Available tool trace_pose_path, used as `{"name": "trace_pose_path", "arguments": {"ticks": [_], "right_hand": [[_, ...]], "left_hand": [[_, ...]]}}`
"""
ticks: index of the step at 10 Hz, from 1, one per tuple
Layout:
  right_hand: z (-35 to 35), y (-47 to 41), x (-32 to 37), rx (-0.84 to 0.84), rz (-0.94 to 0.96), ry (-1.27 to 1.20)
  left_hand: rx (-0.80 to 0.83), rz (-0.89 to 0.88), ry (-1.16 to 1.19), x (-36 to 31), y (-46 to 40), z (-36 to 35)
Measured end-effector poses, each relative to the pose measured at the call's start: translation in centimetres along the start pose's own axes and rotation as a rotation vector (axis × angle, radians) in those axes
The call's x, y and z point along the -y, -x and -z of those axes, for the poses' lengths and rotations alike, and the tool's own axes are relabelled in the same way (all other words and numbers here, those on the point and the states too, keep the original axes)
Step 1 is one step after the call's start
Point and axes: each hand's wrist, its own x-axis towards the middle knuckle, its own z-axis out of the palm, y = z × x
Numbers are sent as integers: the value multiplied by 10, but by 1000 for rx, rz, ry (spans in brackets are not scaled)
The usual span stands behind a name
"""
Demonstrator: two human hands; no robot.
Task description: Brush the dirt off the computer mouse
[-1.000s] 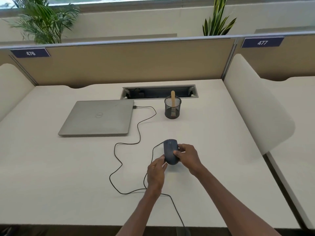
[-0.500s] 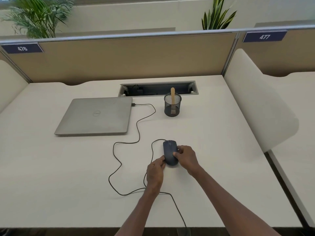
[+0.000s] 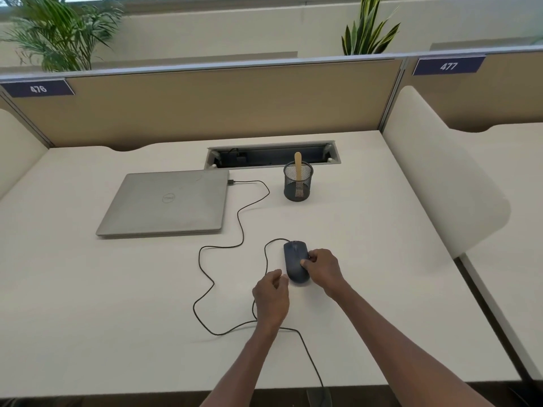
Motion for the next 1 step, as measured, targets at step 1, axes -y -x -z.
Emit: {"name": "trace_pose_path", "arguments": {"ticks": [1], "right_hand": [[1,1,2,-17,-33,-7]], "left_hand": [[-66,26,49,3,5,10]]}}
